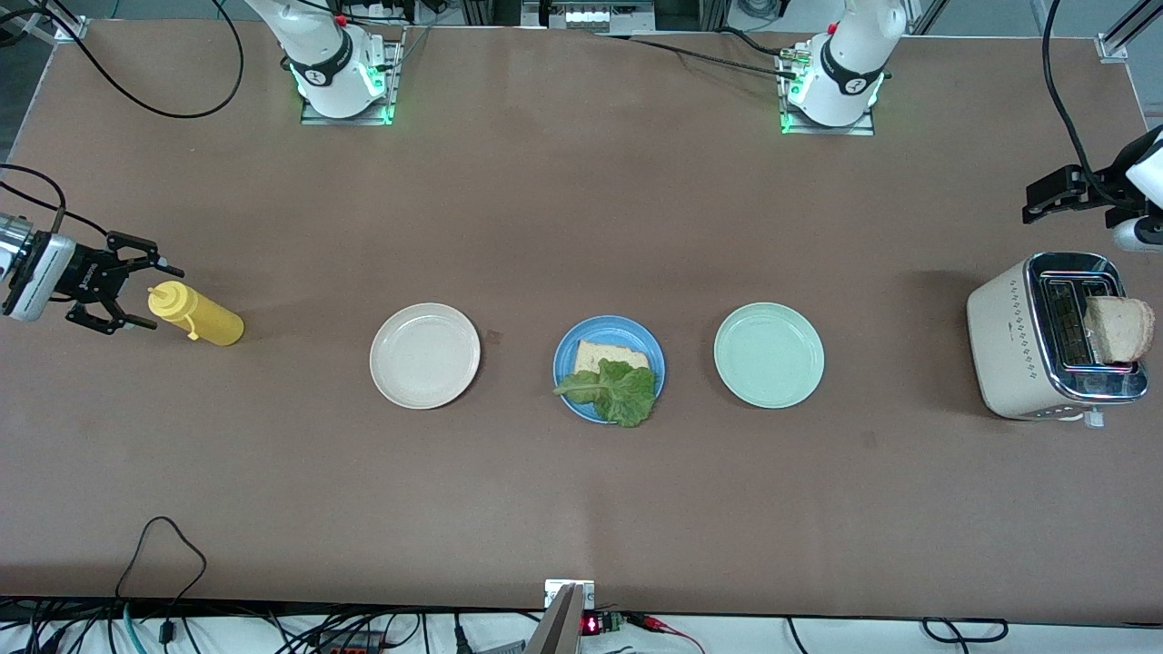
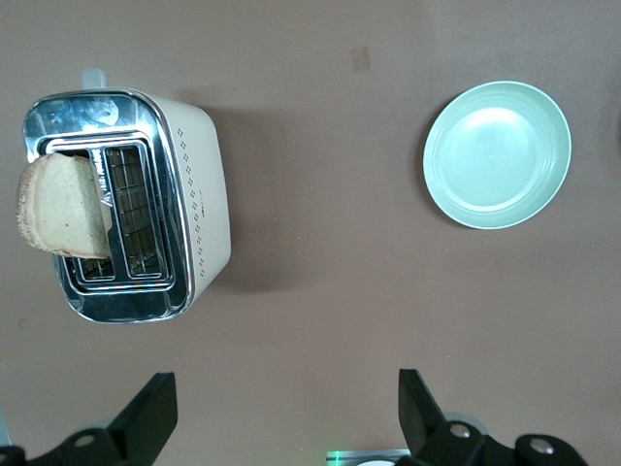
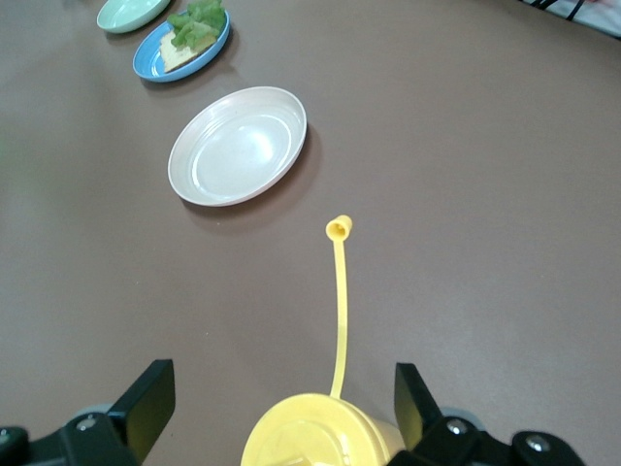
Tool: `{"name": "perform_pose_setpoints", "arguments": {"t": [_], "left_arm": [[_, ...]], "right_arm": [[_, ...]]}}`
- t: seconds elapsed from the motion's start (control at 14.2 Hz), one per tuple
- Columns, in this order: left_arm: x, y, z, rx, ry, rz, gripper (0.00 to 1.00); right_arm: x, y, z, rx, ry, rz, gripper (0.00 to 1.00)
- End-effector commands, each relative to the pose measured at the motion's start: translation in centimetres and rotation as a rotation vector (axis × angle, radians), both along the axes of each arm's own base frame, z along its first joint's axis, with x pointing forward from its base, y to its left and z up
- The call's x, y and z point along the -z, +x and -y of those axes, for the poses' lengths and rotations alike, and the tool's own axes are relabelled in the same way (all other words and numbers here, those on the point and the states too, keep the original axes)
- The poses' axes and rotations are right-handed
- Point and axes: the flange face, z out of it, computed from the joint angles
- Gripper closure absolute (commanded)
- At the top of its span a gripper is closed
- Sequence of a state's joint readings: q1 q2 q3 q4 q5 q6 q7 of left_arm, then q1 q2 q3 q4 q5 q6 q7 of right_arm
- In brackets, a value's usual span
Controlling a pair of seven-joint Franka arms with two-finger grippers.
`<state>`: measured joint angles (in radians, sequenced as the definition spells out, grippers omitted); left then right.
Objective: Make sandwich in blue plate with both arms
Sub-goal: 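Grasp the yellow mustard bottle with the right gripper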
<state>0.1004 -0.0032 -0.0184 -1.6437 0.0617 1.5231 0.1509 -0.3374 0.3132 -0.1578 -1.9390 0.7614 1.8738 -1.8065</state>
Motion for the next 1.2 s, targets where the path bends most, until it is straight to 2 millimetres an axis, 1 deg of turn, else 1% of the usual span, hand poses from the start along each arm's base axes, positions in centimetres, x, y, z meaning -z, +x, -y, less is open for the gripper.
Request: {"name": "perform_pose_setpoints", "arguments": {"t": [0.0,0.14,0.42,0.56,0.92,0.99,1.13], "left_arm": [[0.0,-0.2,-0.3,-0.016,0.000,-0.008,0.00],[0.0,-0.2,-0.3,-0.017,0.001,-0.006,0.00],[0.2,0.0,-0.3,-0.015,0.000,-0.006,0.00],[0.1,0.0,-0.3,-0.015,0.000,-0.005,0.00],[0.3,0.0,-0.3,-0.015,0.000,-0.008,0.00],[0.5,0.2,-0.1,-0.011,0.001,-0.012,0.00],[0.6,0.2,0.2,-0.006,0.001,-0.014,0.00]], "right_arm": [[1.1,-0.6,1.4,-0.007,0.048,0.048,0.00],[2.0,-1.3,2.7,-0.013,0.055,0.064,0.00],[4.2,-2.9,3.9,-0.025,0.119,0.035,0.00],[4.9,-3.0,3.9,-0.014,0.146,0.037,0.00],[7.1,-2.8,3.6,-0.049,0.187,0.112,0.00],[7.4,-3.0,4.0,-0.042,0.188,0.112,0.00],[8.4,-3.0,4.1,-0.045,0.201,0.135,0.00]]}}
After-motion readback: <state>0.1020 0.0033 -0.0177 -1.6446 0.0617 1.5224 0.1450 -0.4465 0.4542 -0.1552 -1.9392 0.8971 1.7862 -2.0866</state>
